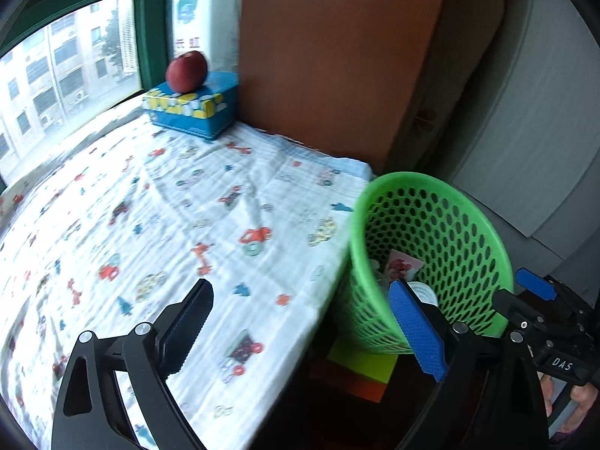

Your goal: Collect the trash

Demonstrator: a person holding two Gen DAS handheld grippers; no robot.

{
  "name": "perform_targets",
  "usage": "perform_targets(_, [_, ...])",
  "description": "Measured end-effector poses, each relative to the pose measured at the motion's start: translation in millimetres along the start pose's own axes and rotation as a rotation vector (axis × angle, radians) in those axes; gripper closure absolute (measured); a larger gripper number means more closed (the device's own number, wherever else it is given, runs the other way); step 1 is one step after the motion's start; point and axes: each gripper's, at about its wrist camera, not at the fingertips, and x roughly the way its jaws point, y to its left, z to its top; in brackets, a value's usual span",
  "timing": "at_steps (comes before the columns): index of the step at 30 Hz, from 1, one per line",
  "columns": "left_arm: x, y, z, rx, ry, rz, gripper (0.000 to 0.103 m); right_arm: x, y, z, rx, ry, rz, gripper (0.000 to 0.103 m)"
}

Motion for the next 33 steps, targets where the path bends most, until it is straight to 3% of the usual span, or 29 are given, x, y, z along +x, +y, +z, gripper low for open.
perform_targets(33, [-73, 101, -41, -0.179, -0.087, 0.223, 0.009, 8, 100, 13, -0.129, -0.021, 0.117, 0.016])
